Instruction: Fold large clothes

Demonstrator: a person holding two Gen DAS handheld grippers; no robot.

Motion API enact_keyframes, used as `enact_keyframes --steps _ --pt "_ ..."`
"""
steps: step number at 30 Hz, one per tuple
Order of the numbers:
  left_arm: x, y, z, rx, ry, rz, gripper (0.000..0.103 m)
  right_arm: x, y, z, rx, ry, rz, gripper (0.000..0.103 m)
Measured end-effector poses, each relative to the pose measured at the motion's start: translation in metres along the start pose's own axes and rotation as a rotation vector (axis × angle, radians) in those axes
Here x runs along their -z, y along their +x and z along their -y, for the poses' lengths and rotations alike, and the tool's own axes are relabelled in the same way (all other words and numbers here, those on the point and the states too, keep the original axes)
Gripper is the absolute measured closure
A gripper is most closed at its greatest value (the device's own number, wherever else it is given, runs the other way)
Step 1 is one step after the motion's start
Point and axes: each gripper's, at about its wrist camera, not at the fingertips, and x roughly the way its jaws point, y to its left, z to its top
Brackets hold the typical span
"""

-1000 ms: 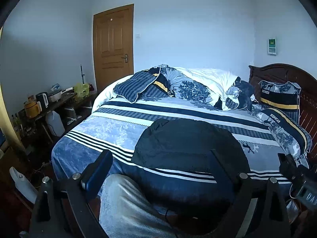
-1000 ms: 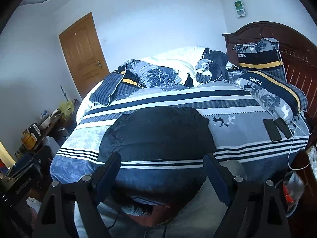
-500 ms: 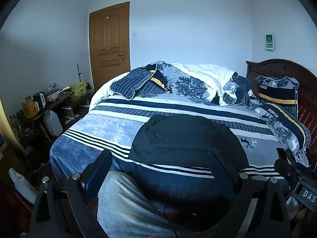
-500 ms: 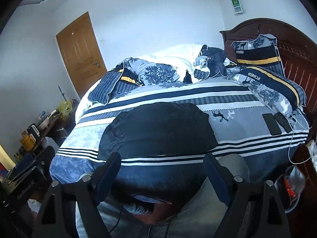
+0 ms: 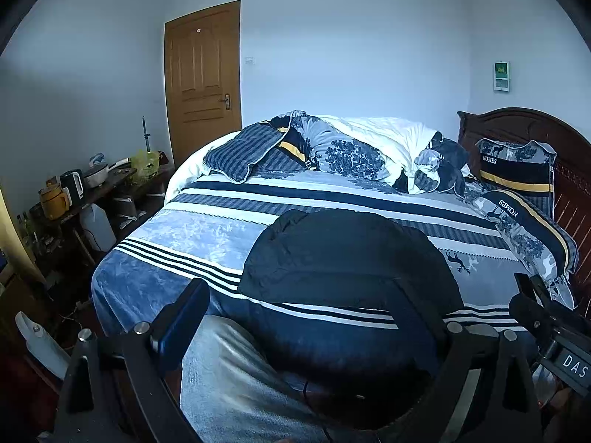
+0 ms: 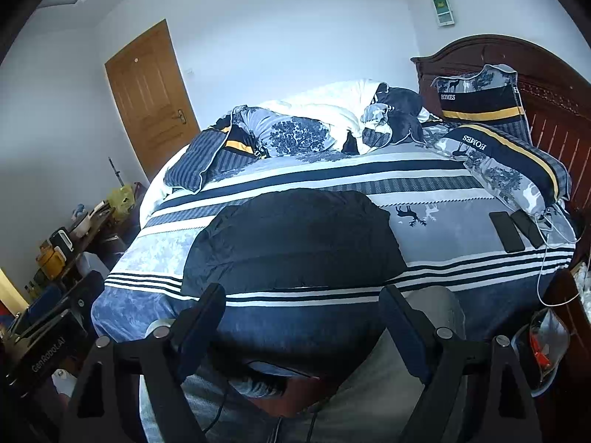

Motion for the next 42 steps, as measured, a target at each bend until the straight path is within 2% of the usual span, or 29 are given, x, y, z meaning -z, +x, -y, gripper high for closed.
enact_keyframes --steps 42 --pt "0.005 0.006 -0.021 0.015 0.026 -0.014 0.007 -0.001 0.001 0.003 0.003 -0.003 -0.002 0.016"
